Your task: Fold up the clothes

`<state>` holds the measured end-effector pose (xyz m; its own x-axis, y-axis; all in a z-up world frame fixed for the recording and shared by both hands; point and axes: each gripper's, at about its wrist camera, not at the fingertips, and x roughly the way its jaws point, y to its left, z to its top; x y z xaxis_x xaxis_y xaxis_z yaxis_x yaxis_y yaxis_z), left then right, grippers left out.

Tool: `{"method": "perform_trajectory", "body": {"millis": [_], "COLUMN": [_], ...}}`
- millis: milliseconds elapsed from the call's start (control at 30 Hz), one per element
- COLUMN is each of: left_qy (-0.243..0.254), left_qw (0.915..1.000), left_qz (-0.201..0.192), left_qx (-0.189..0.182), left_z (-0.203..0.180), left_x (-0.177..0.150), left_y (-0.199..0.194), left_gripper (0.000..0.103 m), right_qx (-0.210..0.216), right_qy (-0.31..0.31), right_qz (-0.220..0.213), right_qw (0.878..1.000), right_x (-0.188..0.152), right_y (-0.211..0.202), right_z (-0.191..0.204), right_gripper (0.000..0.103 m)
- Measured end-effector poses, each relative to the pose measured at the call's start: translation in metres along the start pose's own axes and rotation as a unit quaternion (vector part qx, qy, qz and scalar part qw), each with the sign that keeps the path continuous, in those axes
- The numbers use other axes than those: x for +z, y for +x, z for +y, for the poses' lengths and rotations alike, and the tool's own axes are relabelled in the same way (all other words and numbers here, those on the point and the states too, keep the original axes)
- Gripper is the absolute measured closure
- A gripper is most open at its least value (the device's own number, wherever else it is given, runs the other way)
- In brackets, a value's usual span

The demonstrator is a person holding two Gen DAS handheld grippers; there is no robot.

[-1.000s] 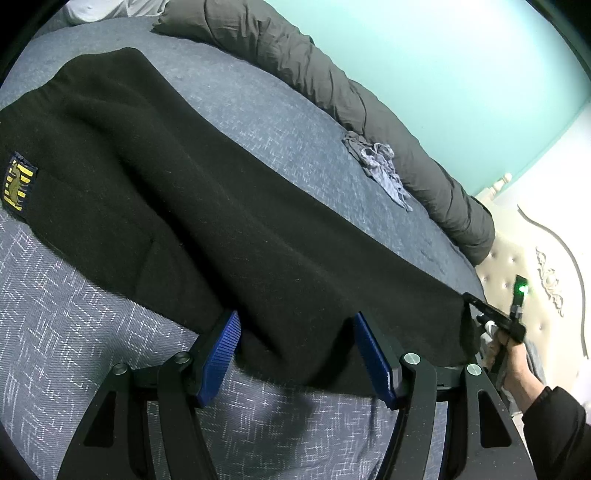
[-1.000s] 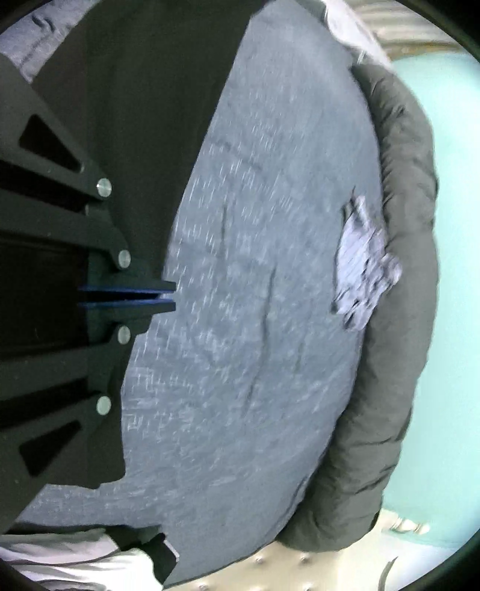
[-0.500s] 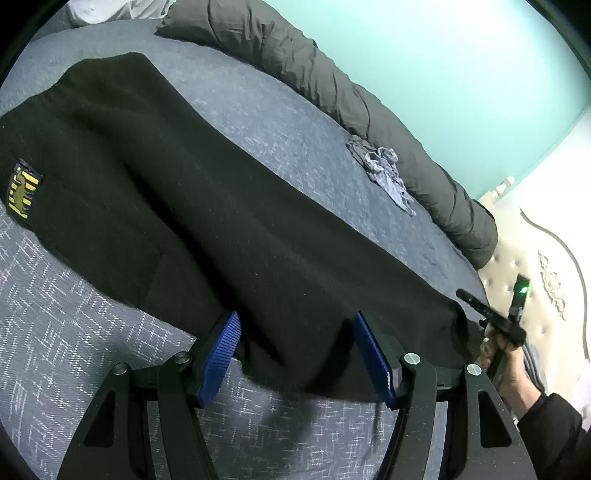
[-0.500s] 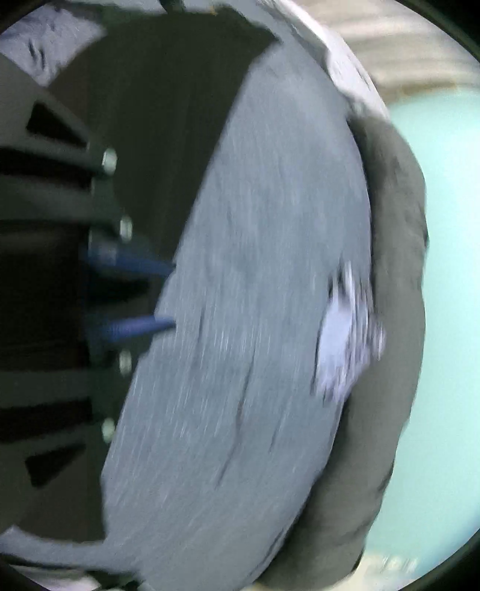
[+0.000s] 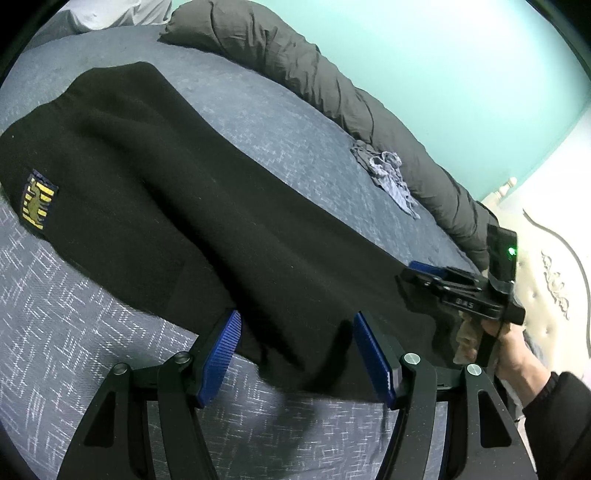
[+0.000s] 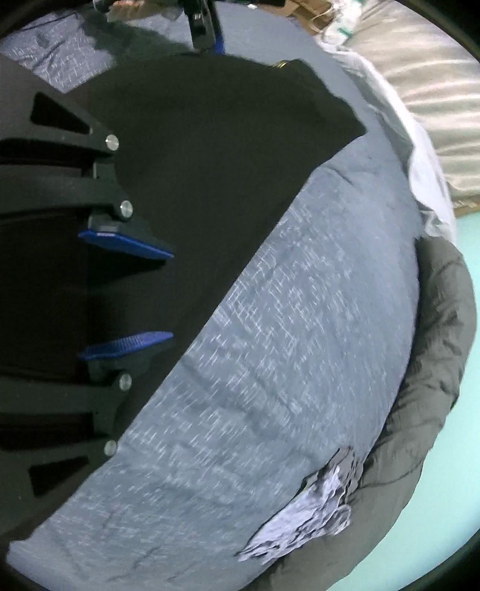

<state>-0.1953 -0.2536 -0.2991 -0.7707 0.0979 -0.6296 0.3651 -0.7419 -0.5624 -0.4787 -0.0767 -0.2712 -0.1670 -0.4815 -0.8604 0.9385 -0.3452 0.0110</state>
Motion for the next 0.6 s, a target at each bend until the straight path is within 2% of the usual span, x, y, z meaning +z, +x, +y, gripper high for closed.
{"method": "perform_trajectory", "body": {"millis": [133, 167, 233, 333, 600], "left_qy": [-0.003, -0.004, -0.003, -0.007, -0.013], "left_qw": [1.0000, 1.0000, 1.0000, 1.0000, 0.9999], "left_qz": [-0.002, -0.001, -0.002, -0.001, -0.004], "left_qx": [-0.003, -0.004, -0.005, -0.007, -0.010], "left_z": [0.001, 0.001, 0.001, 0.003, 0.005], "left_x": [0.000, 0.000, -0.001, 0.000, -0.001], "left_y": [-0.001, -0.002, -0.002, -0.003, -0.005], "left_gripper": [0.035, 0.035, 0.035, 0.035, 0.035], "right_qx": [-0.016, -0.015, -0.013, -0.017, -0.035], "right_qy": [-0.010, -0.013, -0.019, -0.031, -0.042], "right_qz": [0.021, 0.024, 0.026, 0.028, 0.000], "right_qw": [1.000, 1.000, 0.999, 0.999, 0.998], "right_x": [0.006, 0.007, 0.007, 0.007, 0.011], "right_y": [0.015, 0.018, 0.020, 0.023, 0.011], "right_z": [0.003, 0.005, 0.009, 0.013, 0.013], "right_gripper": [0.063, 0.067, 0.082, 0.097, 0.101]}}
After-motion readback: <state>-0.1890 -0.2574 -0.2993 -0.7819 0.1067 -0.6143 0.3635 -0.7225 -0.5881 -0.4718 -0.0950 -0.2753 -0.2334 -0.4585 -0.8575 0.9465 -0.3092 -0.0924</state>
